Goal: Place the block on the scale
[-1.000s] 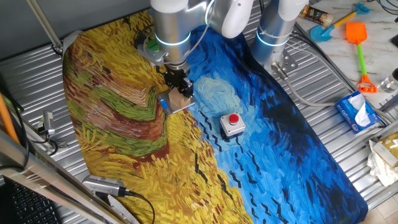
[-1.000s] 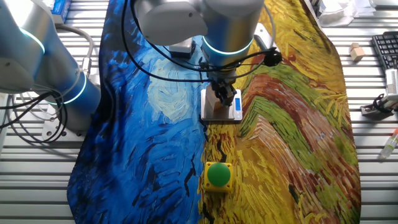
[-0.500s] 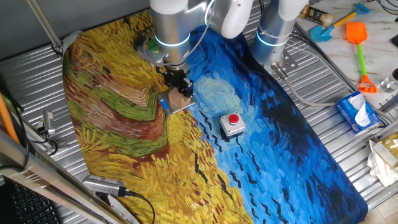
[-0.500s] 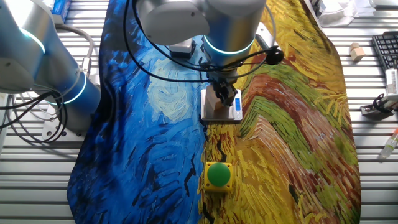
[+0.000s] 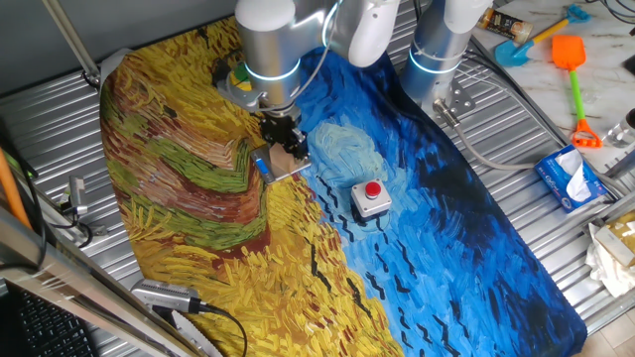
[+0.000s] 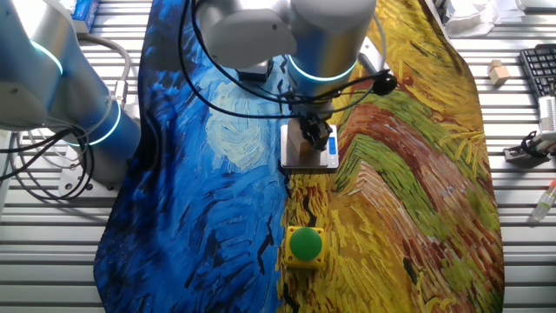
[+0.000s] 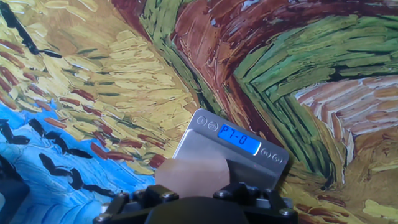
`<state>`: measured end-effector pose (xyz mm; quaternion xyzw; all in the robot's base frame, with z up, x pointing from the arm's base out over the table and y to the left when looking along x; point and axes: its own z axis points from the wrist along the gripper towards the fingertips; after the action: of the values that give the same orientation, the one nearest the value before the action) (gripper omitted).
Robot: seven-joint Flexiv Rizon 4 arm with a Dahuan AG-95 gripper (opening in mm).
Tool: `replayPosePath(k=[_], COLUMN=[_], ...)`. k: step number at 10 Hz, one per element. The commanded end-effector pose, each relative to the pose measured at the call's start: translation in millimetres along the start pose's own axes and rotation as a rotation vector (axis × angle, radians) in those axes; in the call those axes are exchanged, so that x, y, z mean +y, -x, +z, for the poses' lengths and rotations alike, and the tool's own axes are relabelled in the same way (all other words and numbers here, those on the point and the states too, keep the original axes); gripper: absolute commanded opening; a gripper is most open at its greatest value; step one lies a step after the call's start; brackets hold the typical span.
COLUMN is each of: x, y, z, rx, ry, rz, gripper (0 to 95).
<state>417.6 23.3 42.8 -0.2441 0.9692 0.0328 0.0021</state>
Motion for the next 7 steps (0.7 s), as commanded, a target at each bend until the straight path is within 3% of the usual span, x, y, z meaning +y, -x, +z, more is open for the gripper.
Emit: replayPosePath(k=[1, 7], x=[0.8, 1.9], y=[-1.1, -3.5], z=[-2.9, -15.4], rx=[0.0, -0.001], ry=[0.002, 0.01], rz=[0.002, 0.003], gripper=[76.0, 76.0])
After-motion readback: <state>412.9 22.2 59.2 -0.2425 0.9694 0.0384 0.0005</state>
